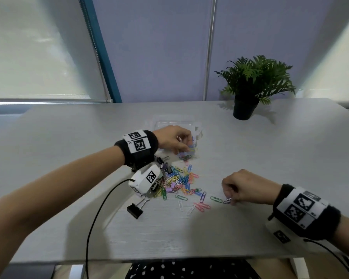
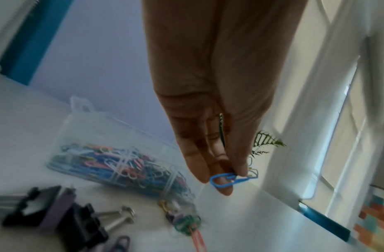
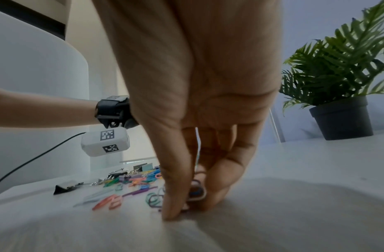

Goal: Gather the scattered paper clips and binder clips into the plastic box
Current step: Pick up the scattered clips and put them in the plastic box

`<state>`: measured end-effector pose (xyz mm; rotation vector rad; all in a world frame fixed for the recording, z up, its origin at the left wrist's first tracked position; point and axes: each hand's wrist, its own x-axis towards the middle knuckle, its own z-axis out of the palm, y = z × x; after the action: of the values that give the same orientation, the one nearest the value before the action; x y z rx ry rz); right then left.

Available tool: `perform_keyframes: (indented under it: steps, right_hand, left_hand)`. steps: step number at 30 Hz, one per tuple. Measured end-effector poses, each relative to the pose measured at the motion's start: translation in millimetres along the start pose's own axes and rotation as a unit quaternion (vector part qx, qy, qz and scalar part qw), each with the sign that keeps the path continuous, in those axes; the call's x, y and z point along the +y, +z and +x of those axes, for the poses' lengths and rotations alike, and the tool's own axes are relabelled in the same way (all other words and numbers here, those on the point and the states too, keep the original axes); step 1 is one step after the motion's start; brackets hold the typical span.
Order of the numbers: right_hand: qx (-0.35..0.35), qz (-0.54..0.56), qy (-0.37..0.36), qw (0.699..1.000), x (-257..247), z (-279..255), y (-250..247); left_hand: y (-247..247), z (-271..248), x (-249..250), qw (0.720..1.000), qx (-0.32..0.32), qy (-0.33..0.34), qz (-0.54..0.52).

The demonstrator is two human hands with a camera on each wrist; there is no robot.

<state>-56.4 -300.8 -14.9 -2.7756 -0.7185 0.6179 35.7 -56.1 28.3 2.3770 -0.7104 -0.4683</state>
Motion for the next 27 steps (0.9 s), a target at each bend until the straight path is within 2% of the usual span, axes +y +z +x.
perform_keyframes:
  steps: [4, 7, 10, 14, 18, 21, 24, 27]
  right_hand:
    - [0.002, 0.012, -0.041, 0.999, -13, 10, -13]
    - [0.096, 0.12, -0.054, 0.987, -23, 33, -41]
    - [0.189, 0.253, -0.055, 0.947, -31, 69, -69]
    - [0.214, 0.288, -0.044, 0.932, -43, 118, -88]
    - [0.206, 0.246, 0.006, 0.947, -51, 144, -86]
    - [0.2, 0.11, 0.001, 0.974, -52, 134, -81]
    - [0.191, 0.015, -0.056, 0.98, -55, 98, -73]
    - [0.081, -0.037, -0.048, 0.995, -52, 56, -57]
  left_hand:
    - [-22, -7, -14, 0.998, 0.049, -0.024, -0.025]
    - [-35, -9, -26, 0.994, 0.089, -0.052, -0.032]
    - [-42, -6, -38, 0.988, 0.124, -0.092, -0.023]
    - [-45, 1, -45, 0.98, 0.157, -0.126, 0.0]
    - [-41, 4, -41, 0.975, 0.167, -0.143, 0.037]
    - [-35, -3, -29, 0.971, 0.15, -0.112, 0.146]
    - [-19, -18, -10, 0.976, 0.085, -0.043, 0.196]
    - [6, -31, 5, 0.98, -0.005, -0.004, 0.201]
